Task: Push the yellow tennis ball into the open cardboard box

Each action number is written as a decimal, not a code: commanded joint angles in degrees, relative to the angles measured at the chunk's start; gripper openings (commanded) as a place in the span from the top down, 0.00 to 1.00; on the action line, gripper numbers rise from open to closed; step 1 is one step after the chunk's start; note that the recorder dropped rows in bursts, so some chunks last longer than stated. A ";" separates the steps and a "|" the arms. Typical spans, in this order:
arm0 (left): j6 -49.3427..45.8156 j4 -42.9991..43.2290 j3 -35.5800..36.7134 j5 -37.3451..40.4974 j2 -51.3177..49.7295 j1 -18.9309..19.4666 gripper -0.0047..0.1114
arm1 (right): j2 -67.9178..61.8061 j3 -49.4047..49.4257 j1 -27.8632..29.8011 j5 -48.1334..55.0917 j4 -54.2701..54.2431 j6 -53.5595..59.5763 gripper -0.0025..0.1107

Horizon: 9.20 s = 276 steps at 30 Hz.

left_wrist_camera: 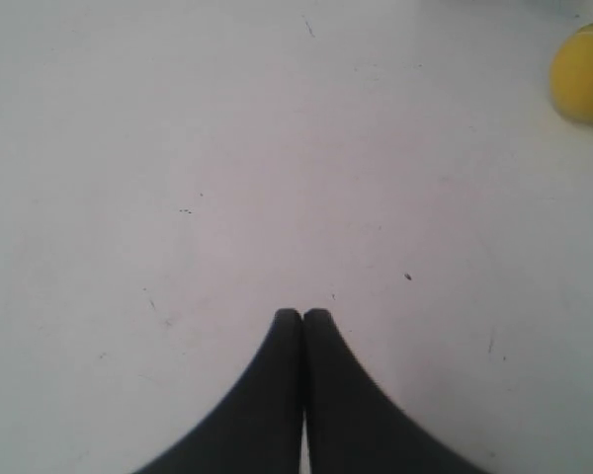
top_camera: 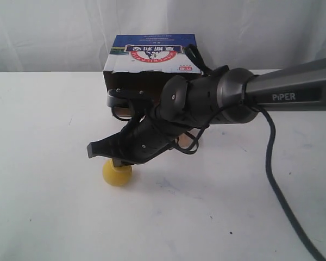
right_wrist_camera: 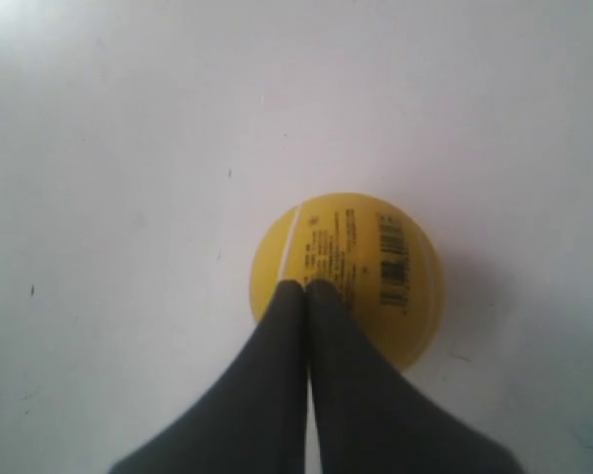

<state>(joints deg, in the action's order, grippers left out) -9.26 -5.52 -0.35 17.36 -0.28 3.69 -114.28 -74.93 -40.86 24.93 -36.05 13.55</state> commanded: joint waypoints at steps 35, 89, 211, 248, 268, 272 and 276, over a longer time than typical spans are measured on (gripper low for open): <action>16.88 -13.88 0.35 -10.11 0.28 -0.41 0.96 | -1.37 0.12 -0.18 -7.13 0.85 0.73 0.98; 17.12 -13.85 0.35 -7.90 0.28 -0.41 0.96 | -7.54 -9.65 -4.86 -11.06 4.74 2.85 0.98; -110.73 -94.43 -38.40 26.37 -103.84 -0.53 0.96 | 50.82 31.73 31.71 45.04 18.00 10.72 0.98; -104.43 -94.43 -60.19 39.10 -115.04 -0.42 0.96 | 50.82 31.73 31.71 41.02 18.00 10.17 0.98; -103.38 -94.43 -53.71 20.85 -115.15 -0.42 0.96 | 50.82 31.73 31.71 37.27 18.00 8.70 0.98; -103.48 -94.43 -54.94 20.75 -115.15 -0.42 0.96 | 50.82 31.73 31.71 36.92 18.00 8.70 0.98; -103.62 -94.43 -58.13 21.01 -115.32 -0.42 0.96 | 50.82 31.73 31.71 36.33 18.00 8.70 0.98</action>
<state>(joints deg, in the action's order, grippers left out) -111.95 -98.67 -57.15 41.71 -114.81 3.33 -63.84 -43.41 -9.61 61.86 -18.01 22.21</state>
